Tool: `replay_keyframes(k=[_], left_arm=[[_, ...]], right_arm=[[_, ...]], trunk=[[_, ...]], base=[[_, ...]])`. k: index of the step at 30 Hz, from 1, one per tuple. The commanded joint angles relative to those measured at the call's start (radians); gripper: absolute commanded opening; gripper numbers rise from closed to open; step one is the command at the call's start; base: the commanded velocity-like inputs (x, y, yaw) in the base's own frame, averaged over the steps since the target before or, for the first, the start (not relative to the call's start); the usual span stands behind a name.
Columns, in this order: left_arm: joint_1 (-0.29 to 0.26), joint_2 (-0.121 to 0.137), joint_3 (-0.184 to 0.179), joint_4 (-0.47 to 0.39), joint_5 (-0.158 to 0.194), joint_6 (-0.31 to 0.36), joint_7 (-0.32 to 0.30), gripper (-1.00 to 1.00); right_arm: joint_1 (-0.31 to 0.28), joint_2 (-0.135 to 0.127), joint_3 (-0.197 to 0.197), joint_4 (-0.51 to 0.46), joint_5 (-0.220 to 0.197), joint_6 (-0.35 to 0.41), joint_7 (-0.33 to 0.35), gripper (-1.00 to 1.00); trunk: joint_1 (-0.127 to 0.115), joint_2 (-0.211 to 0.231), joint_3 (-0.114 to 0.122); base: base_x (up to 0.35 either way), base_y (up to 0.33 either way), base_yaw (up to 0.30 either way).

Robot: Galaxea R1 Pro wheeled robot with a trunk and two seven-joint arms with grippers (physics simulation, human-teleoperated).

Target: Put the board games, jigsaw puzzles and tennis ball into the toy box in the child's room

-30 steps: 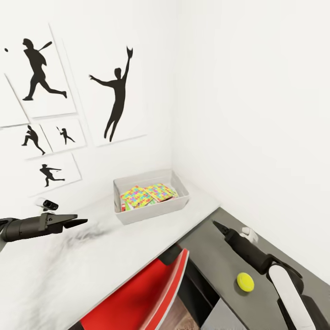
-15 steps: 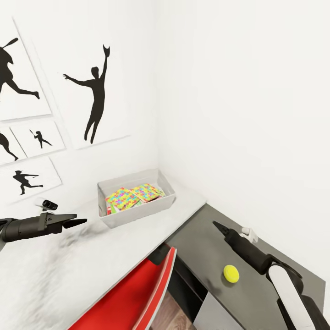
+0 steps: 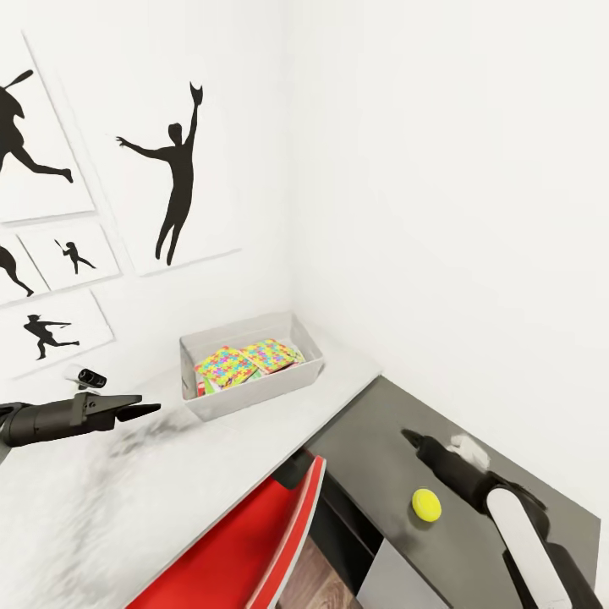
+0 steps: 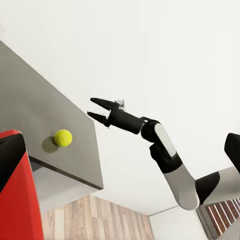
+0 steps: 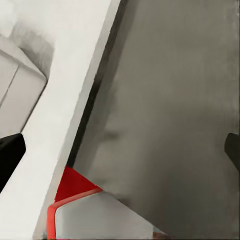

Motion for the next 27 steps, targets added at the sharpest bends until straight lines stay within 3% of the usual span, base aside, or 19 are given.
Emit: replay_keyframes(k=[1,4,6,12,15,20,27], left_arm=[[-0.001,0.000,-0.001,0.000,0.000,0.011,-0.003,1.00],[-0.001,0.000,-0.001,0.000,0.000,0.011,-0.003,1.00],[-0.001,0.000,-0.001,0.000,0.000,0.011,-0.003,1.00],[-0.001,0.000,-0.001,0.000,0.000,0.011,-0.003,1.00],[-0.001,0.000,-0.001,0.000,0.000,0.011,-0.003,1.00],[-0.001,0.001,-0.001,-0.001,0.000,0.011,-0.003,1.00],[-0.001,0.002,0.001,0.000,0.000,0.011,-0.003,1.00]], right_arm=[[-0.009,0.001,0.007,-0.003,-0.013,0.020,-0.091,1.00],[-0.073,0.006,0.020,-0.009,-0.016,0.082,-0.249,1.00],[-0.122,0.012,0.028,-0.007,-0.015,0.129,-0.318,1.00],[-0.222,0.021,0.041,0.008,-0.011,0.210,-0.459,1.00],[-0.256,0.023,0.043,0.027,-0.012,0.219,-0.489,1.00],[-0.304,0.030,0.044,0.149,-0.010,0.224,-0.509,1.00],[-0.319,0.036,0.046,0.258,-0.006,0.223,-0.514,1.00]], trunk=[[0.001,-0.002,-0.002],[0.001,-0.002,-0.002],[0.001,-0.002,-0.002],[0.001,-0.002,-0.002],[0.001,-0.002,-0.002],[0.001,-0.002,-0.002],[0.001,-0.002,-0.002]], base=[[0.000,0.000,0.000],[0.000,0.000,0.000],[0.000,0.000,0.000],[0.000,0.000,0.000],[0.000,0.000,0.000],[0.000,0.000,0.000],[0.000,0.000,0.000]])
